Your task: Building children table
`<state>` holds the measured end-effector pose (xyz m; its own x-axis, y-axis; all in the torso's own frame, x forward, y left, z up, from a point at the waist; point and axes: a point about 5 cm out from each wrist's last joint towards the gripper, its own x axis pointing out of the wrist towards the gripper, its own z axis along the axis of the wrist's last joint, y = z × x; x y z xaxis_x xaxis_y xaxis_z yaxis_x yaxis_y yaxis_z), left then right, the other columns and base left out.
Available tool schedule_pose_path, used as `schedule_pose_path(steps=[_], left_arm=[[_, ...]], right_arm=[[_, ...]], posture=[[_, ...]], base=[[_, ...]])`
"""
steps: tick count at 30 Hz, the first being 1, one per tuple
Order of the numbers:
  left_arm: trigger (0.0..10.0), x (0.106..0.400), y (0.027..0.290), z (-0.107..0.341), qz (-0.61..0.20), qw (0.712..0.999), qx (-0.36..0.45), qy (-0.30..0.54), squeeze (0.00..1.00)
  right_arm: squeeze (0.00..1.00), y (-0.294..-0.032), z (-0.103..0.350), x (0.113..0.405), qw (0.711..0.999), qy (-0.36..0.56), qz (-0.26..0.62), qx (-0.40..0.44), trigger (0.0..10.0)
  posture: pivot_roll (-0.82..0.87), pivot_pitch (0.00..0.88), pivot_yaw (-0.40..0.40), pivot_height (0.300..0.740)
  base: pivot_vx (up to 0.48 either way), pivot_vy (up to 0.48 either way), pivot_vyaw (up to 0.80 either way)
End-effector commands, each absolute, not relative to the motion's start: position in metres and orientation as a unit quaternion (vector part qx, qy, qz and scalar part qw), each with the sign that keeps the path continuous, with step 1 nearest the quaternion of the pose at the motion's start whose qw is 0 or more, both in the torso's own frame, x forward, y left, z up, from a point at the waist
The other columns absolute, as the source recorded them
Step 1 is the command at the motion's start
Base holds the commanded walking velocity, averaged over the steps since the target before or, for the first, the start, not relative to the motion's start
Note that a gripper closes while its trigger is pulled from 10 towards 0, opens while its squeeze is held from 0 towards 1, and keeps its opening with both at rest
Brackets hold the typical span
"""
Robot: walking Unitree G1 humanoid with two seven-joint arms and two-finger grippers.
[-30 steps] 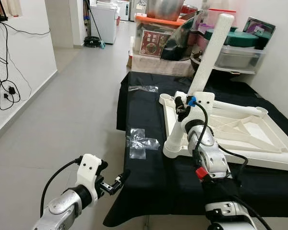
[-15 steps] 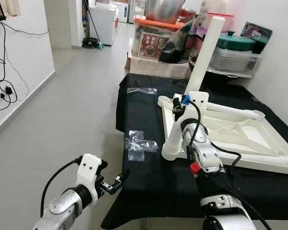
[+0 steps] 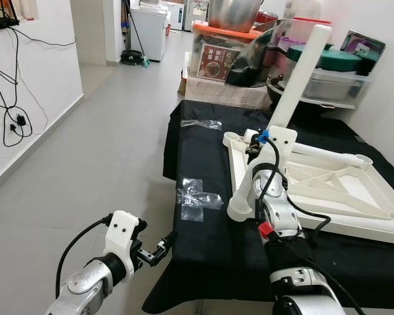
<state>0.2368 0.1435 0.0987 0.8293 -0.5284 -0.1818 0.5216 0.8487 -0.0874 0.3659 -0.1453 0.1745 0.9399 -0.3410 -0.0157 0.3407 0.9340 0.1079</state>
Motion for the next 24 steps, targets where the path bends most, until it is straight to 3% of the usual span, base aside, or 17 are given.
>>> schedule_pose_path(steps=[1,16,17,19,20,24], left_arm=[[10.0,0.237,0.1409,0.0966,-0.276,0.956,-0.014,0.1,0.0],[10.0,0.237,0.141,0.0962,-0.276,0.956,-0.013,0.102,0.0],[10.0,0.2372,0.1412,0.0964,-0.276,0.956,-0.013,0.101,0.0],[10.0,0.2372,0.1412,0.0964,-0.276,0.956,-0.013,0.101,0.0],[10.0,0.2376,0.1414,0.0965,-0.276,0.956,-0.013,0.101,0.0],[10.0,0.2378,0.1412,0.0966,-0.278,0.955,-0.013,0.102,0.0]], right_arm=[[0.0,-0.1663,0.1058,0.3473,0.961,0.143,-0.233,0.051,0.0],[0.0,-0.1606,0.1106,0.3499,0.965,0.133,-0.219,0.055,0.0],[0.0,-0.1592,0.1119,0.3506,0.966,0.131,-0.215,0.056,1.2],[0.0,-0.1592,0.1119,0.3506,0.966,0.131,-0.215,0.056,1.2],[0.0,-0.1584,0.1134,0.3515,0.967,0.132,-0.212,0.059,10.0],[0.0,-0.1578,0.1152,0.3523,0.967,0.131,-0.209,0.061,10.0]], posture=[[0.03,0.0,-0.142,0.74],[0.03,0.0,-0.137,0.74],[0.03,0.0,-0.136,0.74],[0.03,0.0,-0.136,0.74],[0.03,0.0,-0.134,0.74],[0.03,0.0,-0.134,0.74]], base=[[0.0,0.0,0.0],[0.0,0.0,0.0],[0.0,0.0,0.0],[0.0,0.0,0.0],[0.0,0.0,0.0],[0.0,0.0,0.0]])
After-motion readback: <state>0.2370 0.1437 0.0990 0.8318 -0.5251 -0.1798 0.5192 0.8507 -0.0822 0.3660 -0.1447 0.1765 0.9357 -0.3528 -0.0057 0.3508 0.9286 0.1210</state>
